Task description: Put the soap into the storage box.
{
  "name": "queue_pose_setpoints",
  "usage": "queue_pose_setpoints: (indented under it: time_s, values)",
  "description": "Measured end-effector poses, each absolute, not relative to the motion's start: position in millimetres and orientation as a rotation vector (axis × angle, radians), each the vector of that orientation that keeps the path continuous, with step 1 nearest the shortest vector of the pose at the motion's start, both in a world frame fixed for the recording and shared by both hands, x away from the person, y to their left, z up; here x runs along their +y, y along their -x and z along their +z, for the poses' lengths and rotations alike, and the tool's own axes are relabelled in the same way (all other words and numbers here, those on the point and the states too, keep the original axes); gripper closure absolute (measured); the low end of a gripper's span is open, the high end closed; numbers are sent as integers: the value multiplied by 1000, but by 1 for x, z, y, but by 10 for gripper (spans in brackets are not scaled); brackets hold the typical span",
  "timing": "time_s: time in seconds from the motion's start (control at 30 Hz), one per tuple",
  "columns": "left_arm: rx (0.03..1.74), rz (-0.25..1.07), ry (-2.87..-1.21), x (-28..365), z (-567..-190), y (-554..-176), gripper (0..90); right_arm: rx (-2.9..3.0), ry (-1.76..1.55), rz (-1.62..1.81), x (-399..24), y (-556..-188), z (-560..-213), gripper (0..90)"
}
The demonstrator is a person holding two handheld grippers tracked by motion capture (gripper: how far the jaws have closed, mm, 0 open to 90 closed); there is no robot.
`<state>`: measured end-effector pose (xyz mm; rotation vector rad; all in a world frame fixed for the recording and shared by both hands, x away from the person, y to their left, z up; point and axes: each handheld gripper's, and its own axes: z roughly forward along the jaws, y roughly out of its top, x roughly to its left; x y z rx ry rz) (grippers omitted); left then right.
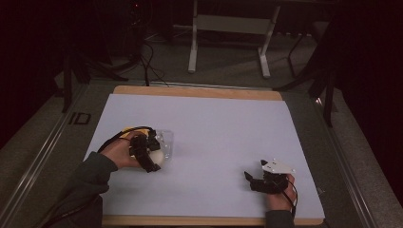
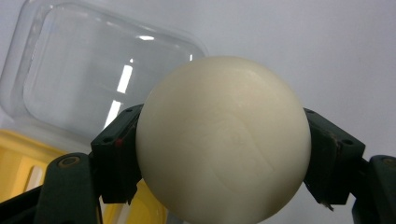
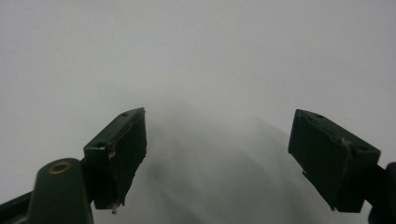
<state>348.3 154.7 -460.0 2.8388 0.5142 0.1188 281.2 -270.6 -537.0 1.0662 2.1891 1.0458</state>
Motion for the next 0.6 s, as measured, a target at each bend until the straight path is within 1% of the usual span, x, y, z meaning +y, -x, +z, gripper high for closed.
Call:
queue_pose_setpoints:
  time_s: [0.27,0.6]
  values:
    - [563,164,-2852,155,-466,-352,252,2192,-1066,1044,-270,-281,-537,195]
    - [703,183,-2821,161,-465,-358,252,2196,-1066,1037,-270,-282,-537,195]
